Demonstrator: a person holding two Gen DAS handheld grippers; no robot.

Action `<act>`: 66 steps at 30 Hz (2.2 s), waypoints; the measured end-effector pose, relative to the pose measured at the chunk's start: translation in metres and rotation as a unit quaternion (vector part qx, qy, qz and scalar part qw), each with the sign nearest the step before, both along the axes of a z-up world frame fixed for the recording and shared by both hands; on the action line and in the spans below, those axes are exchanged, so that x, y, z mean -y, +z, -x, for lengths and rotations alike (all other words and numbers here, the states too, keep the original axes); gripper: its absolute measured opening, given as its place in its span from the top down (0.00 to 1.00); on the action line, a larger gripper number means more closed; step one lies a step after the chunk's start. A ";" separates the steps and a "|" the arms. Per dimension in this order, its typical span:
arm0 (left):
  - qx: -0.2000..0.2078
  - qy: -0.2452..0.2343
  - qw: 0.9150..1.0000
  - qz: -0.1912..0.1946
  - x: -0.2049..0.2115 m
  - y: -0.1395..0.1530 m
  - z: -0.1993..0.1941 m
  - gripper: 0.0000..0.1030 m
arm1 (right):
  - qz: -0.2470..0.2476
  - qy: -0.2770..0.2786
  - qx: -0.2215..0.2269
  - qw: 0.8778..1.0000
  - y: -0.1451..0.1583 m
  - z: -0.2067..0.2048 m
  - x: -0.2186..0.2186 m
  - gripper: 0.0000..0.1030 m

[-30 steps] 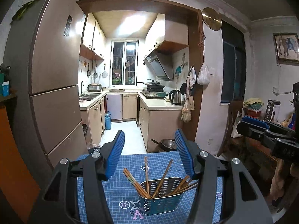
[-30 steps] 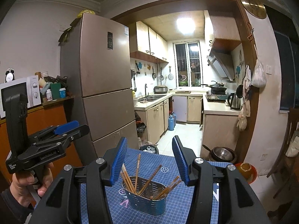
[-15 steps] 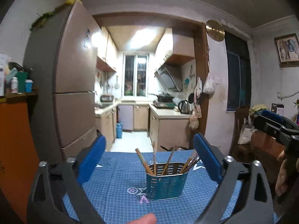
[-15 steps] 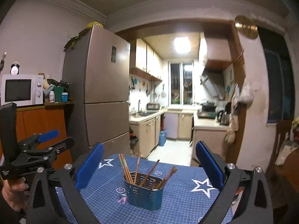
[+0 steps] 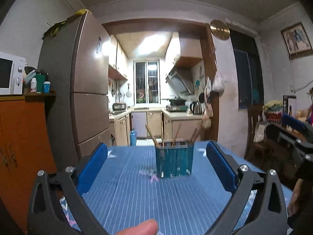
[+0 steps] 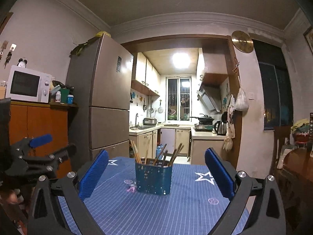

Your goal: Organize utensils

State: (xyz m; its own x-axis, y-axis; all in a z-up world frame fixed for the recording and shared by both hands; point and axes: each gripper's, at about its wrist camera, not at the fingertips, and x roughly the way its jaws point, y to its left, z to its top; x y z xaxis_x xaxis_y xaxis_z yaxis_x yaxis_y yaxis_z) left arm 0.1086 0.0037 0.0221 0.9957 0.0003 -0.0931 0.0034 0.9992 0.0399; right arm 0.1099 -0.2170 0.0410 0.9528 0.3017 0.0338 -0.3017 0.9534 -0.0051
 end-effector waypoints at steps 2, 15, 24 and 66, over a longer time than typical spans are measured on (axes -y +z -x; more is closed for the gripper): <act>-0.005 0.001 1.000 0.001 0.002 -0.010 0.010 0.05 | -0.011 -0.003 -0.008 1.000 -0.011 0.012 0.001 0.05; 0.009 0.005 1.000 0.023 -0.016 -0.021 0.067 0.05 | -0.039 -0.019 0.007 0.999 -0.033 0.078 0.020 0.04; 0.009 0.017 1.000 0.022 -0.015 -0.024 0.086 0.05 | -0.048 -0.032 0.011 0.998 -0.035 0.109 0.036 0.04; -0.012 0.028 1.000 0.004 0.001 -0.032 0.094 0.05 | -0.024 -0.009 -0.006 1.000 -0.038 0.142 0.027 0.04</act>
